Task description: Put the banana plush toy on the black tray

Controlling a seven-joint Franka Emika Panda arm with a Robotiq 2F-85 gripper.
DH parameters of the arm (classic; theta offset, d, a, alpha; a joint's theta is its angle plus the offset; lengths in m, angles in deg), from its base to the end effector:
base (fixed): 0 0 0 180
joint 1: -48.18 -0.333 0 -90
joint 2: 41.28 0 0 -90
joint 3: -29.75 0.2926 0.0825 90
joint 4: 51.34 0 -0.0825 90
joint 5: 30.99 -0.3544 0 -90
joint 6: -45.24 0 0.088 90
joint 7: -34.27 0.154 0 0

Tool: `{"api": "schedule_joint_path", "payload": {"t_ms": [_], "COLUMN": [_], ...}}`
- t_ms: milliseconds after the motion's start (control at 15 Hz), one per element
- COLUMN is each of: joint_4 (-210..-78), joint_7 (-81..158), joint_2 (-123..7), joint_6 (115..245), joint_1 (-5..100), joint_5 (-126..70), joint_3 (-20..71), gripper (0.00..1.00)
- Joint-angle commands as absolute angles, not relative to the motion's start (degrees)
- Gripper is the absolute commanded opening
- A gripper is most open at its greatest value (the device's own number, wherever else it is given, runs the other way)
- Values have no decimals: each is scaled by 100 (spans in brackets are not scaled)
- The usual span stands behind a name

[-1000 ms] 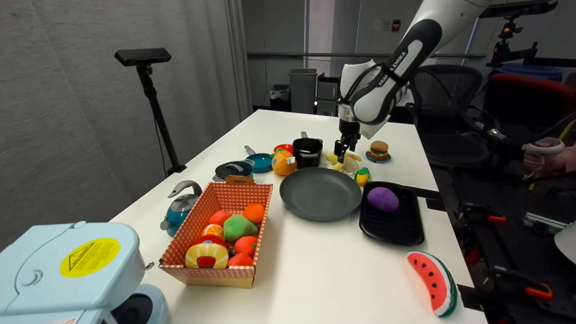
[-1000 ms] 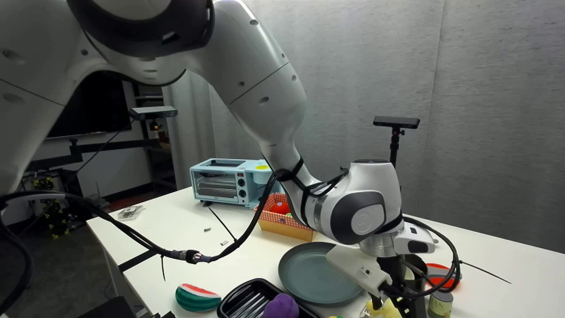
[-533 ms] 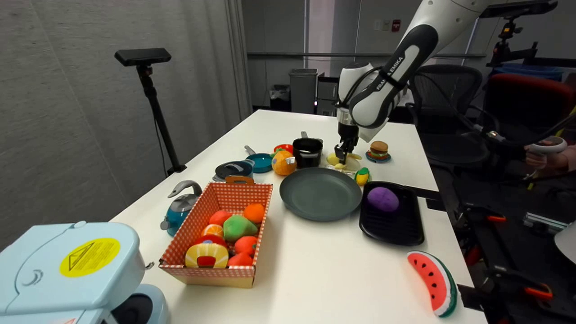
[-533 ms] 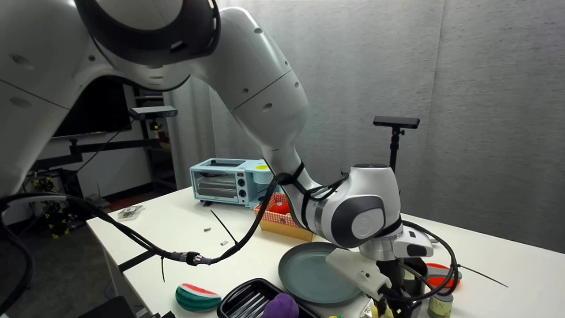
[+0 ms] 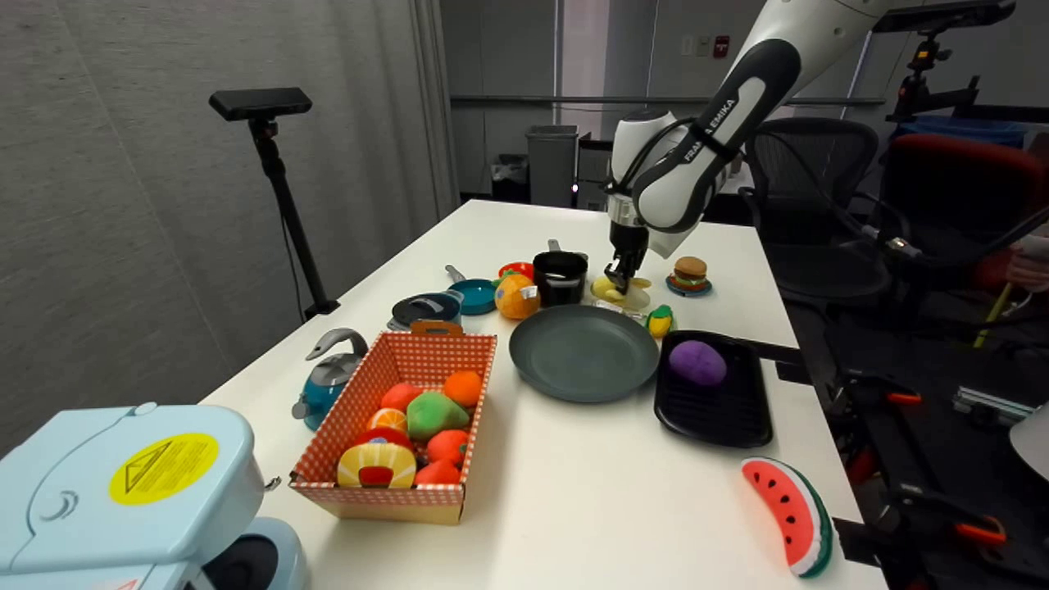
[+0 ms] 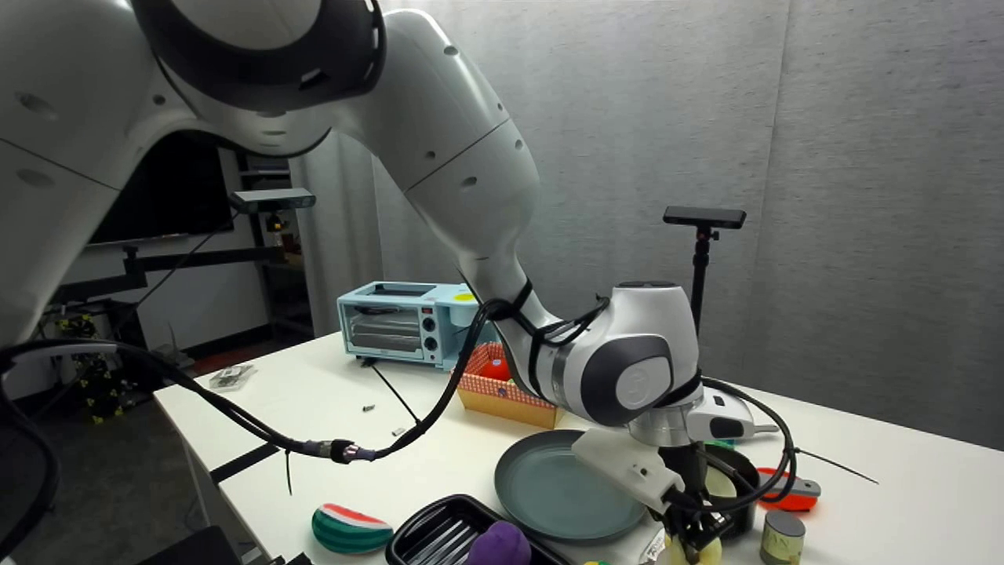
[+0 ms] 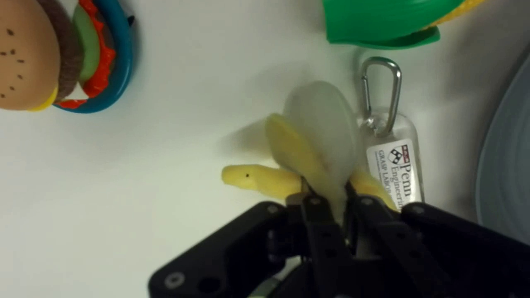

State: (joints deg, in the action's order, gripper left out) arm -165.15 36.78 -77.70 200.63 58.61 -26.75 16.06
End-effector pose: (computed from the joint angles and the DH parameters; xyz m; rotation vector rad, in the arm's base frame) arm 0.5401 -0.2446 0.1174 2.9068 -0.5084 0.1017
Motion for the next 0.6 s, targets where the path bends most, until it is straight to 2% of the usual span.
{"api": "schedule_joint_path", "payload": {"t_ms": [0,533], "joint_4": [-16923,-17576], "joint_7": [3563,3258], "joint_2": [-7265,-6301], "joint_6": [20177,20369], "joint_1": [5793,5547], "joint_5": [-2706,-2688], "joint_3": [1812,2343], "gripper": [3,3]}}
